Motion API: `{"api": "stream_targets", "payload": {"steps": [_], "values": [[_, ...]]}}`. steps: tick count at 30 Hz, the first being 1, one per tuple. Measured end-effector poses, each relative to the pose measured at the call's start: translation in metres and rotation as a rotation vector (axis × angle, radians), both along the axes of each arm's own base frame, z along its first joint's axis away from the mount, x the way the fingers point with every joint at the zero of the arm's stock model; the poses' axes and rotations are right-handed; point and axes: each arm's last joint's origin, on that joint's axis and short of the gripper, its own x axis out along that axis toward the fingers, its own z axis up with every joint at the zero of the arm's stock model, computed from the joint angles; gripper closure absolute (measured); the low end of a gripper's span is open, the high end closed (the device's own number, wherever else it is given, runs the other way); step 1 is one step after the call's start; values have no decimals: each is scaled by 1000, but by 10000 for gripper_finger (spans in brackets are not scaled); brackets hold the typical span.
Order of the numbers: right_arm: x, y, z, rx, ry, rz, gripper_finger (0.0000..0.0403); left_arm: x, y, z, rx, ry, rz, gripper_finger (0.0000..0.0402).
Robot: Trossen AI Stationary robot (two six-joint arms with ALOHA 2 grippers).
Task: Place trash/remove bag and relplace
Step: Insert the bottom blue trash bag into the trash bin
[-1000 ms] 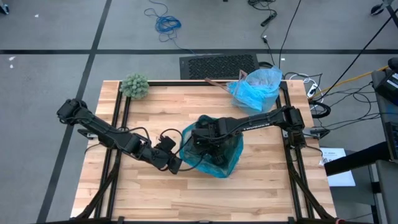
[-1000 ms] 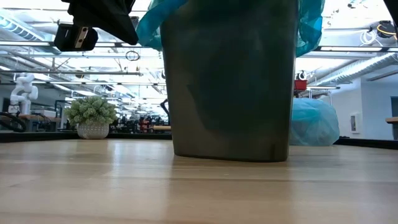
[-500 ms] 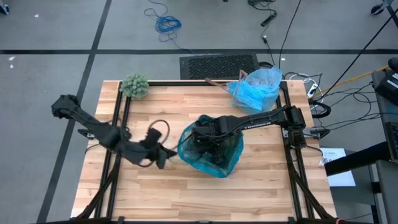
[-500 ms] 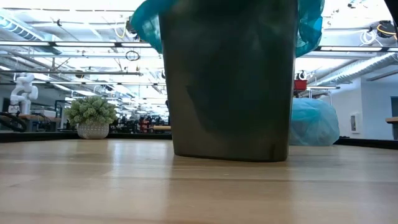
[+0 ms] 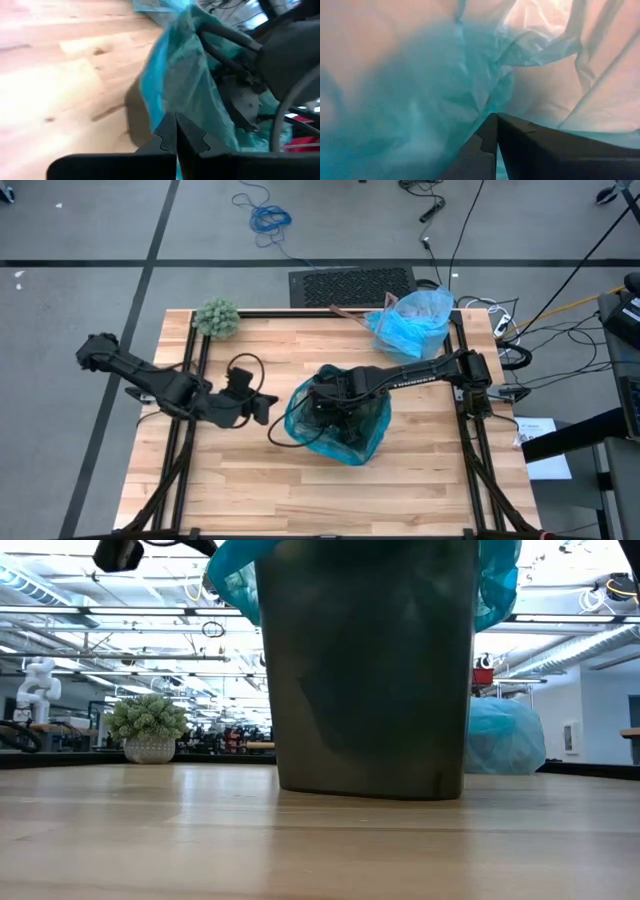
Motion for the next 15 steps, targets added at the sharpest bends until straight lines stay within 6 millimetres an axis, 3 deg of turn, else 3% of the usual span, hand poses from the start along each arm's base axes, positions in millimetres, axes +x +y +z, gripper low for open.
{"api": "stream_targets", "payload": {"steps": [8,15], "values": [[0,0,0,0,-2,0,403,16,2,-36,-52,-148,-3,402],[0,1,0,2,-2,2,403,21,20,-61,-57,-146,14,402]]}}
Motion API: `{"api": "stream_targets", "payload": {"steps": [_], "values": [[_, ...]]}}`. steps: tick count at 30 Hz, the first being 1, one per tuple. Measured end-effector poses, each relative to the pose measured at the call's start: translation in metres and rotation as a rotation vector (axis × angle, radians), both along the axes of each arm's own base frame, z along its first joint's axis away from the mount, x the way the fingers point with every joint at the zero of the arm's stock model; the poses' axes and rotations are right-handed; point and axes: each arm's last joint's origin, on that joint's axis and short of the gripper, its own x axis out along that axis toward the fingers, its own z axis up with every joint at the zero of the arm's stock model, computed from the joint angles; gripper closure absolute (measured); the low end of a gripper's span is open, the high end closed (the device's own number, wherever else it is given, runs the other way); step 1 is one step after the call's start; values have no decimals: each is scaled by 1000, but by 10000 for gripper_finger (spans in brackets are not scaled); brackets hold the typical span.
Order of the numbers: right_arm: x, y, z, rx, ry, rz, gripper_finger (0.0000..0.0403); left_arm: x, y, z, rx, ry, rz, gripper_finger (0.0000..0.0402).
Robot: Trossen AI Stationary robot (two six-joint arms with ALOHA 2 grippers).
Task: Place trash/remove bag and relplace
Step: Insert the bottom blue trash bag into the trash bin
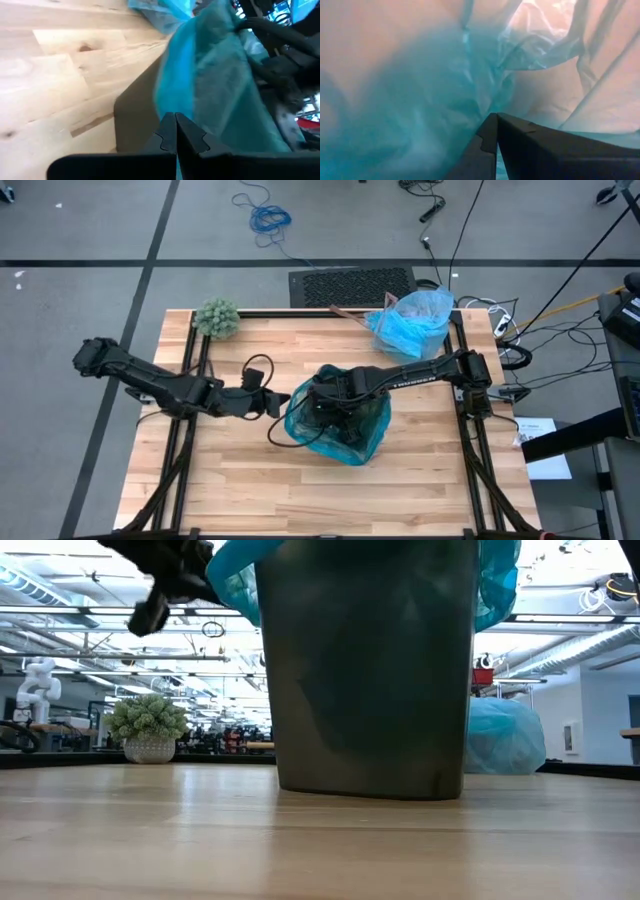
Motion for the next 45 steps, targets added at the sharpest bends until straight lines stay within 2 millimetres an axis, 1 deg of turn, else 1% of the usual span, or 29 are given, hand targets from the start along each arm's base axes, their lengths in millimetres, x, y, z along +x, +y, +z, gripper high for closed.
{"api": "stream_targets", "payload": {"steps": [2,6,9,14,19,21,25,32,38,45], "values": [[0,0,0,3,1,1,403,2,6,-6,-17,-21,-8,402],[0,0,0,3,1,2,403,10,14,-8,-32,-112,-34,402],[0,0,0,3,0,2,403,12,15,-5,-31,-144,-54,402],[0,0,0,3,1,1,403,8,19,5,8,-179,-50,402],[0,1,0,4,1,-1,403,14,23,5,-1,-208,-63,402],[0,1,0,4,1,-1,403,18,24,-1,-5,-172,-80,402],[0,1,0,4,0,-2,403,31,26,-22,-24,-78,-106,402],[-1,1,0,33,11,-8,403,54,27,-44,-57,-76,-150,402],[-3,1,3,35,21,-34,403,59,29,-49,-69,-77,-165,402],[-13,0,23,40,-22,-38,403,59,32,-49,-74,-74,-182,402]]}}
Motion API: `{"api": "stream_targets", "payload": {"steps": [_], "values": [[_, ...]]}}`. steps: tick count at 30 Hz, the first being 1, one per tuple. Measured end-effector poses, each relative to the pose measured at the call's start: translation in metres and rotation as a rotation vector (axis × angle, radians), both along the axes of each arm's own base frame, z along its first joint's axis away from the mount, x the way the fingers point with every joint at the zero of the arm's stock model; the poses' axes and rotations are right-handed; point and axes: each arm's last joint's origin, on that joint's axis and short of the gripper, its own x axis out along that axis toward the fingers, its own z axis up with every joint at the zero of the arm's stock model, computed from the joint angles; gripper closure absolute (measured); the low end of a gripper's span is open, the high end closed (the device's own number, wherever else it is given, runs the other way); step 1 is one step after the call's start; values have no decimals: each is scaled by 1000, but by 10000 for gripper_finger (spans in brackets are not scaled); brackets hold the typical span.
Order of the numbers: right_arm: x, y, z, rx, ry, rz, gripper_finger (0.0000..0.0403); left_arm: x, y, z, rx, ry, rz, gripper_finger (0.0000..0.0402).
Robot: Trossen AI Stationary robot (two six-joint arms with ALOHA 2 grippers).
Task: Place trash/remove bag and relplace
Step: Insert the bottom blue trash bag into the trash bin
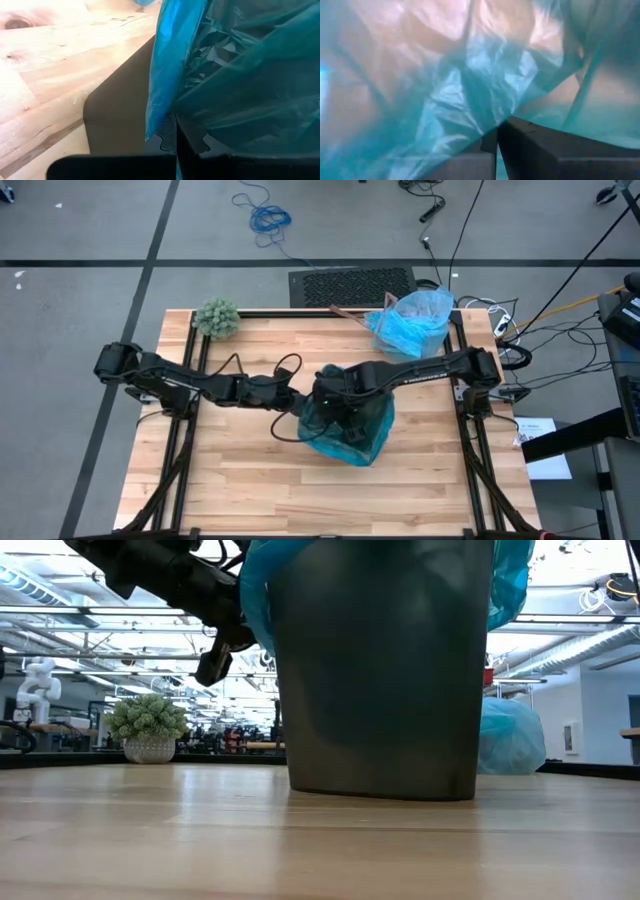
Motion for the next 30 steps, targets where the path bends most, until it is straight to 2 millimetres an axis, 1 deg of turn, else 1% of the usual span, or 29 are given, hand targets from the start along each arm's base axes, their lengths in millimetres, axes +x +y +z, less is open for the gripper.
{"api": "stream_targets", "payload": {"steps": [15,18,21,24,28,30], "values": [[-24,-2,45,36,-113,-59,403,0,2,-1,0,8,5,402],[-27,-3,51,44,-132,-68,403,0,2,-1,-1,8,6,402],[-26,-3,52,54,-144,-79,403,0,2,-1,-1,12,6,402],[-21,-4,44,54,-124,-82,403,0,2,-1,0,16,6,402],[-9,-10,13,102,-21,-85,403,-1,2,-2,1,28,6,402],[-8,-11,5,97,13,-82,403,-1,2,-3,1,33,6,402]]}}
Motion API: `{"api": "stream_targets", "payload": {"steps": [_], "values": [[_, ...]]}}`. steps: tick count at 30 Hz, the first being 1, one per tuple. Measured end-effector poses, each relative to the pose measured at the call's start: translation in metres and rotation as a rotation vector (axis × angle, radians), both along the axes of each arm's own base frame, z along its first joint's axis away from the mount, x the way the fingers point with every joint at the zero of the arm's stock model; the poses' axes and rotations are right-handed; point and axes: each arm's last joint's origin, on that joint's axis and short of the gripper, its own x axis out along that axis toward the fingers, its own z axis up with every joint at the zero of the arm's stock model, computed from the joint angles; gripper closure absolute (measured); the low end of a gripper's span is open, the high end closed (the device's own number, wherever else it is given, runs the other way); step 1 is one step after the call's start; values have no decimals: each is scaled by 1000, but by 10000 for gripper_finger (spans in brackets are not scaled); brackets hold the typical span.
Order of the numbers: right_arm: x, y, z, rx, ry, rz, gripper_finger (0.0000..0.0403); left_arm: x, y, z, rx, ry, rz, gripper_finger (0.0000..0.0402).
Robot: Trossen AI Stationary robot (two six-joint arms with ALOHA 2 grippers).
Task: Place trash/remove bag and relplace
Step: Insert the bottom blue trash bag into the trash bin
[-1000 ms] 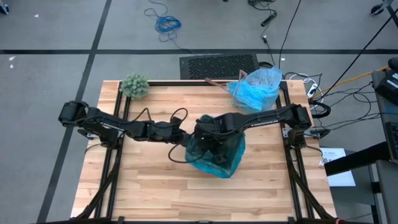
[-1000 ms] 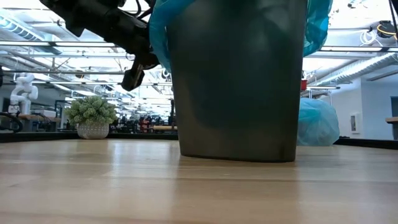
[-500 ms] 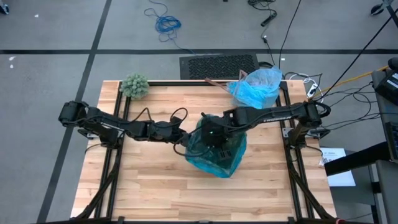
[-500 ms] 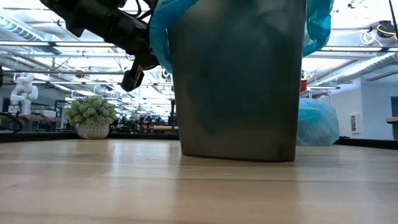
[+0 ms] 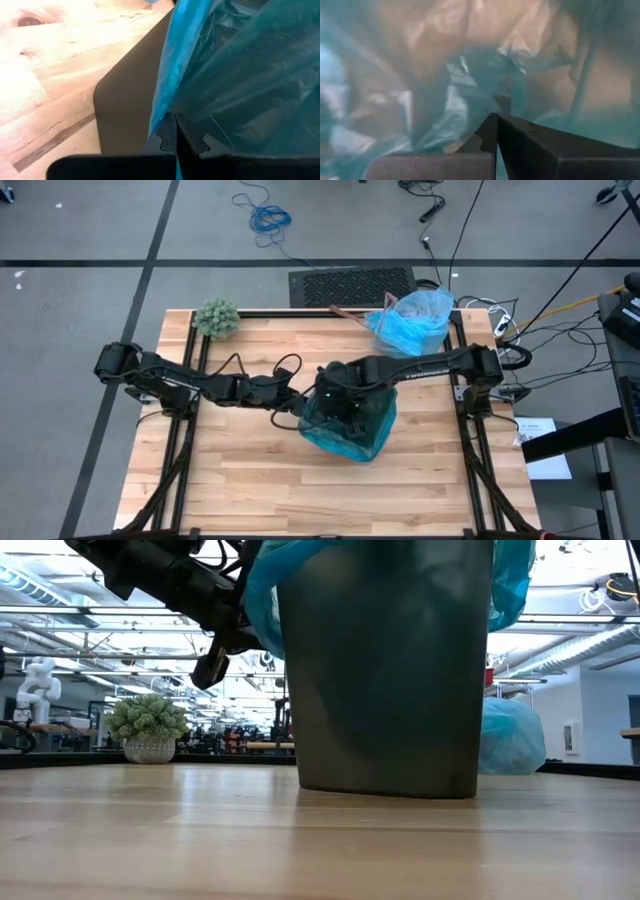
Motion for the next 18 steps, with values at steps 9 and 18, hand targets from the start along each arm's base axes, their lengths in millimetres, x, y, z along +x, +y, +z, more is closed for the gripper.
{"api": "stream_targets", "payload": {"steps": [9,18], "values": [[-10,13,60,-12,-187,25,403,0,0,0,0,1,-1,402],[-15,5,95,-144,-289,-38,403,0,0,0,-2,1,-6,402]]}}
